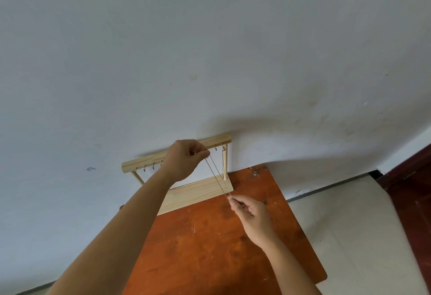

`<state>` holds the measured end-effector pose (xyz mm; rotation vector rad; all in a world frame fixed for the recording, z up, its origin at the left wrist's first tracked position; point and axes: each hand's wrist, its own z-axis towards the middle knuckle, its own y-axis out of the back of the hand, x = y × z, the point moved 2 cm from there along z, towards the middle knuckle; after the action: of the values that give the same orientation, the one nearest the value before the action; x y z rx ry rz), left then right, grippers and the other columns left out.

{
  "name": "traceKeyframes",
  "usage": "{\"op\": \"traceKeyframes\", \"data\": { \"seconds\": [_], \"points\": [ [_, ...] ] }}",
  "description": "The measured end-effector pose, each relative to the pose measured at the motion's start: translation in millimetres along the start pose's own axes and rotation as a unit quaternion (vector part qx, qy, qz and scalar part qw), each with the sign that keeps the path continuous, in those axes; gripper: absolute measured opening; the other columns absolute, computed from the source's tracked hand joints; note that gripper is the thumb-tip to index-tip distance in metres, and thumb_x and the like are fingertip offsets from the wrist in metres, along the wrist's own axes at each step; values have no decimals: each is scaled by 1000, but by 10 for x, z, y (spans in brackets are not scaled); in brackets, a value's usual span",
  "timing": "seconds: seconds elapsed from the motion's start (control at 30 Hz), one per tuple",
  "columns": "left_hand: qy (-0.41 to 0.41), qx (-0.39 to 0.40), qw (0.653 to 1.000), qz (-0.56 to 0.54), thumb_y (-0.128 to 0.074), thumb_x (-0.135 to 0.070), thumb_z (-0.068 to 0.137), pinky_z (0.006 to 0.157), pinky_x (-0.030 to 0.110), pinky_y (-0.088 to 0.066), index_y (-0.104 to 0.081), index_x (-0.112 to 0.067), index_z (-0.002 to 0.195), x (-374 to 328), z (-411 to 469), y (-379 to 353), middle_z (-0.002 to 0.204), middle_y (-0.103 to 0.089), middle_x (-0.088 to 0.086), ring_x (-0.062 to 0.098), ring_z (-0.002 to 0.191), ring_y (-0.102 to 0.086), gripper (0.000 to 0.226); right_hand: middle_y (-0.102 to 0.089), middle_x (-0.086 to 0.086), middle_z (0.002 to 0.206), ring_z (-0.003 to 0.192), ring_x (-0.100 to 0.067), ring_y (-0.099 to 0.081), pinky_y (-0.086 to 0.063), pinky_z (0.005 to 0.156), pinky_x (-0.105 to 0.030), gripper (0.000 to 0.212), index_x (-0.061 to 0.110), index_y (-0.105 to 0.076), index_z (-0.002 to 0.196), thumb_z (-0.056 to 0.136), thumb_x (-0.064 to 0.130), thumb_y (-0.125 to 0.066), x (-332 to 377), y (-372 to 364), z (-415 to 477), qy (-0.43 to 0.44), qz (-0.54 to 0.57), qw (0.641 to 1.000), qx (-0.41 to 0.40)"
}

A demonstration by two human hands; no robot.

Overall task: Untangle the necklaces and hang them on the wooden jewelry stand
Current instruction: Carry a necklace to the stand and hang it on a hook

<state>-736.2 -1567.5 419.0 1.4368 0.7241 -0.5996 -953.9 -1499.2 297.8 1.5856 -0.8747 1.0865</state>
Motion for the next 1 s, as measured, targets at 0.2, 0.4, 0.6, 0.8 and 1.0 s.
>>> {"op": "traceKeyframes", "data": {
  "seconds": [0.2,0.4,0.6,0.8,1.0],
  "points": [
    [11,-13,998,54,-73,-29,87,75,29,-50,-77,-22,86,53,325,-37,90,-69,-8,11,84,-61,7,-72,21,106,101,4,-65,-55,85,-19,26,31,-72,115,94,44,-62,-81,-33,152,-12,-16,1000,4],
    [24,-4,997,70,-69,-29,90,67,18,-44,-77,-22,92,143,366,-157,87,-68,-12,7,82,-62,11,-68,19,111,103,0,-63,-53,87,-17,31,28,-71,118,94,46,-62,-160,-51,240,-70,-6,997,17],
    [44,-23,997,53,-72,-31,88,78,27,-55,-78,-24,94,152,379,-165,91,-71,-13,5,84,-64,11,-67,19,107,95,-4,-68,-57,86,-25,25,35,-67,113,93,47,-61,-201,-70,336,-128,21,991,40],
    [34,-37,996,75,-71,-29,89,67,15,-47,-78,-23,95,159,349,-188,94,-70,-12,0,79,-60,11,-70,7,116,94,-5,-69,-58,85,-24,39,22,-66,126,94,44,-62,-286,-115,429,-154,14,987,43],
    [-45,-66,988,129,-66,-31,92,82,37,-55,-69,-22,120,177,175,-155,100,-70,-4,15,93,-59,29,-66,0,127,107,-12,-66,-55,82,-18,33,25,-60,130,98,35,-59,-248,-57,447,-133,-25,990,46]
  ]
}}
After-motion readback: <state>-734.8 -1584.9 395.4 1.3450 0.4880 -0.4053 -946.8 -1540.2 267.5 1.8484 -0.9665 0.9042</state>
